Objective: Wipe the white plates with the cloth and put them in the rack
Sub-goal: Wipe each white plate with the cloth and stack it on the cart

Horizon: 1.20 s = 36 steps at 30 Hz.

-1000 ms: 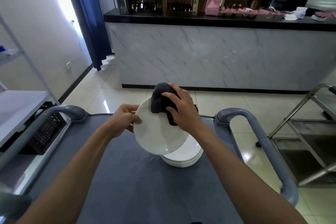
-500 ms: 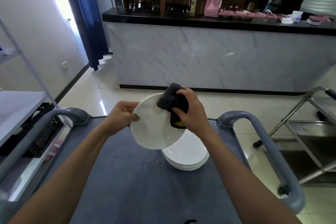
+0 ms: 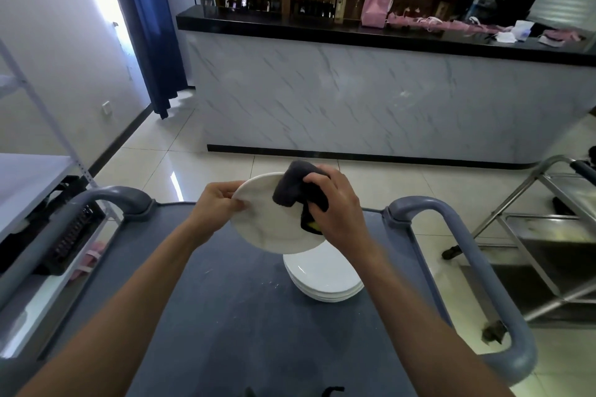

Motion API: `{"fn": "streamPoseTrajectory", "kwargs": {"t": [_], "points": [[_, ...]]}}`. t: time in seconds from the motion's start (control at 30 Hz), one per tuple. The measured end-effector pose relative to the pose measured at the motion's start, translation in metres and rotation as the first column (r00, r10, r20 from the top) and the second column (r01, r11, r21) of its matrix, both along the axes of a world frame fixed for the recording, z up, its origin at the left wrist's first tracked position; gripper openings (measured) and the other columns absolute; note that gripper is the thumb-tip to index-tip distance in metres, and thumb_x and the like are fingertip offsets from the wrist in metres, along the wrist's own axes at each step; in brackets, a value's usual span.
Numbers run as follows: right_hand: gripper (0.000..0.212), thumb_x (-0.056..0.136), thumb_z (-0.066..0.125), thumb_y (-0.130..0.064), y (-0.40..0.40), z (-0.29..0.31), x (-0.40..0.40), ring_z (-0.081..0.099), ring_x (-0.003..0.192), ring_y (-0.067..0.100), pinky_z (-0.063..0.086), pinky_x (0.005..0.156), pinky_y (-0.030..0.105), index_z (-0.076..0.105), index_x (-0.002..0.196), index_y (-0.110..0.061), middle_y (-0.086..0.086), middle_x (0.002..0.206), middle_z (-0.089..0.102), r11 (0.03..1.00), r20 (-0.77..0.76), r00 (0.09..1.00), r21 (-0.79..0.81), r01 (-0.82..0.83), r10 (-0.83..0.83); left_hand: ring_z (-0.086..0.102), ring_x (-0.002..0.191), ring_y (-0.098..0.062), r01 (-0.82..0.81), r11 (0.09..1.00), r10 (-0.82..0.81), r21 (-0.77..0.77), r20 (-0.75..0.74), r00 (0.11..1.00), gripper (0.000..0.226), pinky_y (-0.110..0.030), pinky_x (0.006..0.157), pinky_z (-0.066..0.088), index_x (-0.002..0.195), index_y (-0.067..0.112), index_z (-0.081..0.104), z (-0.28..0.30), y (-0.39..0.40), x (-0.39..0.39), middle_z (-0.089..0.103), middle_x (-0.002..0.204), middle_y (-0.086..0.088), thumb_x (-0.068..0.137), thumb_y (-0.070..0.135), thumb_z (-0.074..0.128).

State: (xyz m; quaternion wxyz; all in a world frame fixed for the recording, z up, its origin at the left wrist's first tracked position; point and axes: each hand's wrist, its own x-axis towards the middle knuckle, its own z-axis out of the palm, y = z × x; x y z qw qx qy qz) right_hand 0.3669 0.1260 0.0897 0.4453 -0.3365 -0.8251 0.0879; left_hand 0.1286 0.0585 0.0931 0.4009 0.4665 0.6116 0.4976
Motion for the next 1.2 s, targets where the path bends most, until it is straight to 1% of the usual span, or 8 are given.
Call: {"fn": "streamPoseTrajectory", "kwargs": {"t": [0.1,0.23,0.43,0.57,0.67,0.83,0.97,1.2], "points": [[0.057,0.068,0.061,0.011,0.000,-0.002,0.002,0.056,0.107,0.032,0.048,0.087,0.034,0.059,0.116,-0.020,0.009,0.126,0.059,0.994,0.018,1.000,0.108,-0.025,0.023,0.070,0.086,-0.013,-0.050,0.999,0.050,0.003,0.067,0.997,0.057,-0.035,0.079,0.059,0.082,0.039,0.081,-0.008,-0.001,0.009,0.077,0.093,0.001,0.088,-0.012,0.056],[0.047,0.076,0.055,0.003,-0.001,-0.003,0.004,0.056,0.104,0.033,0.054,0.076,0.041,0.057,0.116,-0.020,0.013,0.124,0.059,0.981,0.073,0.996,0.183,-0.059,0.047,0.064,0.100,-0.031,-0.116,0.993,0.116,0.006,0.087,0.990,0.037,-0.051,0.089,0.056,0.092,0.030,0.079,-0.023,-0.002,0.017,0.075,0.094,-0.001,0.092,-0.002,0.060],[0.042,0.079,0.052,0.002,-0.003,-0.010,0.010,0.056,0.097,0.035,0.054,0.071,0.043,0.057,0.116,-0.017,0.018,0.119,0.060,0.966,0.128,0.990,0.240,-0.094,0.064,0.057,0.096,-0.029,-0.165,0.986,0.164,-0.014,0.188,0.968,0.028,-0.043,0.083,0.050,0.093,0.011,0.076,-0.033,-0.001,0.032,0.066,0.100,-0.021,0.097,0.017,0.050],[0.039,0.083,0.055,0.000,-0.005,-0.014,0.015,0.054,0.098,0.033,0.054,0.069,0.041,0.056,0.118,-0.017,0.019,0.120,0.060,0.959,0.167,0.984,0.262,-0.109,0.066,0.056,0.111,-0.029,-0.224,0.962,0.271,-0.157,0.439,0.856,0.047,-0.050,0.092,0.046,0.100,0.008,0.068,-0.043,-0.001,0.037,0.066,0.109,-0.013,0.095,0.047,0.042],[0.036,0.085,0.055,-0.002,-0.007,-0.017,0.019,0.053,0.099,0.032,0.055,0.067,0.040,0.056,0.118,-0.018,0.017,0.122,0.058,0.950,0.166,0.984,0.288,-0.118,0.071,0.058,0.113,-0.029,-0.216,0.911,0.376,-0.352,0.492,0.785,0.048,-0.058,0.091,0.052,0.112,0.016,0.064,-0.041,0.004,0.046,0.063,0.118,-0.011,0.097,0.058,0.047],[0.038,0.084,0.059,-0.001,-0.006,-0.024,0.030,0.053,0.097,0.031,0.054,0.065,0.039,0.056,0.117,-0.018,0.012,0.125,0.053,0.935,0.175,0.983,0.334,-0.119,0.063,0.052,0.116,-0.037,-0.107,0.836,0.411,-0.538,0.486,0.771,0.057,-0.057,0.081,0.058,0.126,0.016,0.055,-0.039,0.006,0.050,0.048,0.128,-0.018,0.082,0.051,0.068],[0.041,0.083,0.062,0.002,-0.006,-0.031,0.036,0.053,0.096,0.031,0.054,0.066,0.037,0.057,0.117,-0.019,0.016,0.121,0.059,0.928,0.188,0.980,0.353,-0.122,0.058,0.064,0.110,-0.038,0.049,0.797,0.317,-0.602,0.485,0.815,0.066,-0.044,0.079,0.057,0.127,0.006,0.056,-0.044,0.003,0.046,0.057,0.128,-0.025,0.082,0.053,0.066],[0.045,0.082,0.069,0.004,-0.007,-0.041,0.039,0.054,0.097,0.030,0.053,0.067,0.036,0.057,0.117,-0.021,0.010,0.125,0.052,0.926,0.172,0.982,0.351,-0.139,0.082,0.075,0.088,-0.035,0.025,0.872,0.334,-0.489,0.632,0.699,0.022,-0.031,0.065,0.056,0.109,-0.002,0.065,-0.029,0.003,0.053,0.071,0.102,-0.024,0.092,0.010,0.059]]}}
